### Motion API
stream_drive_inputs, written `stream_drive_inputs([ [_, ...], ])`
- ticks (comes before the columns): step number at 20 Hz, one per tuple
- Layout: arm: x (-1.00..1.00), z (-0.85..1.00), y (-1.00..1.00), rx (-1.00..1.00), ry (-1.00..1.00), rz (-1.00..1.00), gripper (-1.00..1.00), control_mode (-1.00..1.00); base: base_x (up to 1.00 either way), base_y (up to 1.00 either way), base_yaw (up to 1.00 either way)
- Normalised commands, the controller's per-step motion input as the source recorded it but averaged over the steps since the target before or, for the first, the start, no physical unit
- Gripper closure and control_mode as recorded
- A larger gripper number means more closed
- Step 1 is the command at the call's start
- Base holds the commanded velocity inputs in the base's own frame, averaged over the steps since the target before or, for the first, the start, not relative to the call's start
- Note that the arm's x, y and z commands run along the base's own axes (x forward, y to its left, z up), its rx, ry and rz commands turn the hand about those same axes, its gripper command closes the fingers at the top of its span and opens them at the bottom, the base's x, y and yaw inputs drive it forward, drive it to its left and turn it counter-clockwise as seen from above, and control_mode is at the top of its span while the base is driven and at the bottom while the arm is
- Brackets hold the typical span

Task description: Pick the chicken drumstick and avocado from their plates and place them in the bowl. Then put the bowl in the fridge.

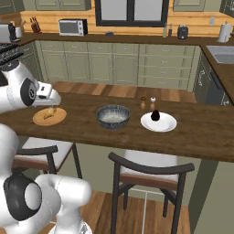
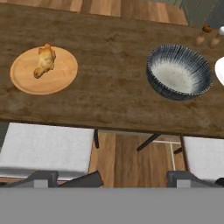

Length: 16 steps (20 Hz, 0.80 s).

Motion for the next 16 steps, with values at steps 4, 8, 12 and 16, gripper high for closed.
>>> stream_drive_inputs([
  [4,0.46,-0.20,1.00,-0.04,0.00,0.00,-1.00,-1.00,0.00,0.00,0.00],
  [8,0.79,-0.14,0.63,-0.01,0.05,0.01,-1.00,-1.00,0.00,0.00,0.00],
  [12,0.83,-0.35,-0.03,0.04,0.30,0.13,-1.00,-1.00,0.00,0.00,0.00],
  [16,0.86,-0.58,0.15,0.01,0.23,0.14,-1.00,-1.00,0.00,0.00,0.00],
])
